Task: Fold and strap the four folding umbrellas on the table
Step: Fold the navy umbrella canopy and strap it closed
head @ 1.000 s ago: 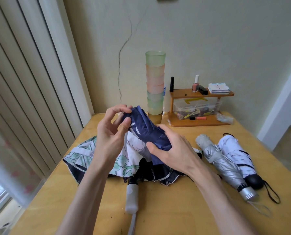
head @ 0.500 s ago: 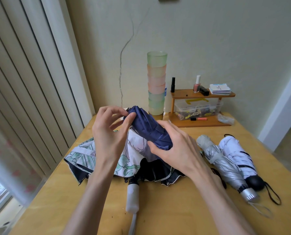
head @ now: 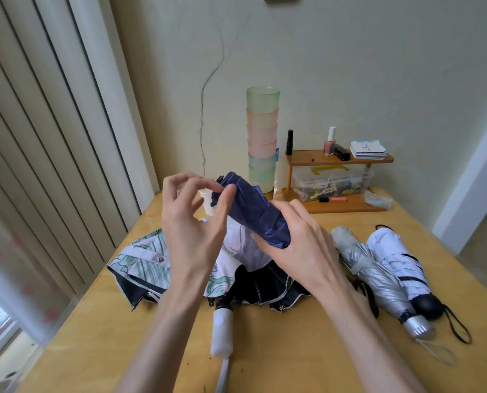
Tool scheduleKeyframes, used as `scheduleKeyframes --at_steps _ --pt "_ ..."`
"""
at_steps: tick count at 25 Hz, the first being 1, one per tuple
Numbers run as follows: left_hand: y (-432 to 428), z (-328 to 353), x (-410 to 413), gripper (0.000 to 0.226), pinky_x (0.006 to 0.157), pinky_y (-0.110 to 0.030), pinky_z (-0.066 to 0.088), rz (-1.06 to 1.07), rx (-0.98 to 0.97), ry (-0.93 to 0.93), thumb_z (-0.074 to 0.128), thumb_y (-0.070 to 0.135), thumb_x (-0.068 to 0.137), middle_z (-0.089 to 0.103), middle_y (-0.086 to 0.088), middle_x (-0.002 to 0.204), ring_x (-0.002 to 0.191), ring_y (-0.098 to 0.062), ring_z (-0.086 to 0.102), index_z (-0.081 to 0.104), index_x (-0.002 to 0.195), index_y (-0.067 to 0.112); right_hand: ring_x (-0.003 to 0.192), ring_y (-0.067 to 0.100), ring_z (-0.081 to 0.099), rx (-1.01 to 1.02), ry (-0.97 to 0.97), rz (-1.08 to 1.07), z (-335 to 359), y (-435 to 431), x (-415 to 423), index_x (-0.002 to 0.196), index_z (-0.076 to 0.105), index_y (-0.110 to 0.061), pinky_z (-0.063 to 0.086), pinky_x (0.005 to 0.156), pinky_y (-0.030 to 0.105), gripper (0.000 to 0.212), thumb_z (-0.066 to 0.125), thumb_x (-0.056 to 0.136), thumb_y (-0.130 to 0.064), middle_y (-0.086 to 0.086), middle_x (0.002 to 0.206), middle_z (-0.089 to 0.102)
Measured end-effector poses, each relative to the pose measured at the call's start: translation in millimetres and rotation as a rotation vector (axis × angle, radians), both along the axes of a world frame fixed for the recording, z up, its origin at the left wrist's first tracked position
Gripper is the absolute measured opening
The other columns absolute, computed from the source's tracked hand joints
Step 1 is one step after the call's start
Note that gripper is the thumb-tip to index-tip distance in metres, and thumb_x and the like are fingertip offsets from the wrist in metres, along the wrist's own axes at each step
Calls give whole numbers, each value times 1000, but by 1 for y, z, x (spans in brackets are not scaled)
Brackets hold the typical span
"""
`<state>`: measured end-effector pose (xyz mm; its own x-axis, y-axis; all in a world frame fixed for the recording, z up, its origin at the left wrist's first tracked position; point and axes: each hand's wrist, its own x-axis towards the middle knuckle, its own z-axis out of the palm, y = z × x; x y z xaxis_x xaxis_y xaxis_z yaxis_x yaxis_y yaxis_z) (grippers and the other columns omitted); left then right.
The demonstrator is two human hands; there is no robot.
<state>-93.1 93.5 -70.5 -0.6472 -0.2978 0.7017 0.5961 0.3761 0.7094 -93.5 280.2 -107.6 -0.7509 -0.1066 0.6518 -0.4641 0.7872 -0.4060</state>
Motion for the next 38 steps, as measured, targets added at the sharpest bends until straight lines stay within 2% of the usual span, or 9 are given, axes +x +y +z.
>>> scheduleKeyframes --at_steps 4,9,11,15,19,23,28,35,38 --pt "1 -1 -2 18 91 -41 59 136 -23 -17 87 46 83 58 2 113 107 -6 63 78 82 31 81 27 67 142 132 -134 0 -1 1 137 59 -23 46 62 30 60 83 84 -40 -3 110 55" --pt "3 4 0 8 81 -27 60 -370 576 -296 85 24 79 63 2 111 107 -15 70 82 72 20 81 24 66 41 35 -88 0 1 0 133 61 -29 47 60 32 52 77 88 -50 -7 106 52" --pt "5 2 0 9 79 -24 60 -429 645 -320 80 11 85 61 0 112 100 -9 72 78 77 9 82 21 64 -41 -16 -49 1 1 1 126 63 -30 52 62 37 47 77 88 -52 -9 103 52" --pt "5 -1 -2 18 88 -36 61 -312 481 -248 85 24 85 64 -4 121 113 -17 72 74 93 12 78 19 60 -20 -4 -38 1 -2 3 117 63 -26 47 61 33 41 76 89 -53 -9 99 51" --pt "11 -4 -1 62 88 -52 62 -186 379 -366 92 54 71 58 -3 124 105 -23 73 53 110 26 83 21 64 93 51 -115 -1 -3 3 123 62 -25 37 64 25 48 80 87 -50 -7 101 56" --pt "16 -3 3 41 68 -52 66 -173 431 -294 86 19 87 61 -17 119 72 -24 72 48 101 12 85 21 64 154 92 -168 -1 -6 3 129 62 -23 38 66 24 55 82 85 -49 -5 104 56" --pt "11 -3 1 32 63 -28 63 -261 559 -338 78 1 91 66 -8 124 73 -11 73 61 117 6 87 22 63 152 93 -184 -3 -4 2 132 63 -22 37 68 24 59 84 83 -46 -4 104 56" --pt "1 -3 2 29 68 -31 63 -410 560 -245 71 -5 94 65 0 118 79 -18 74 59 112 13 113 17 58 26 -73 29 5 -1 6 137 50 -31 48 87 37 72 83 74 -42 -9 125 55" --pt "0 -5 -1 26 70 -31 63 -462 572 -243 71 -5 94 61 -3 114 82 -20 73 59 107 15 95 12 70 -151 -294 182 11 -3 12 134 43 -42 59 75 38 71 86 77 -44 -16 114 69"
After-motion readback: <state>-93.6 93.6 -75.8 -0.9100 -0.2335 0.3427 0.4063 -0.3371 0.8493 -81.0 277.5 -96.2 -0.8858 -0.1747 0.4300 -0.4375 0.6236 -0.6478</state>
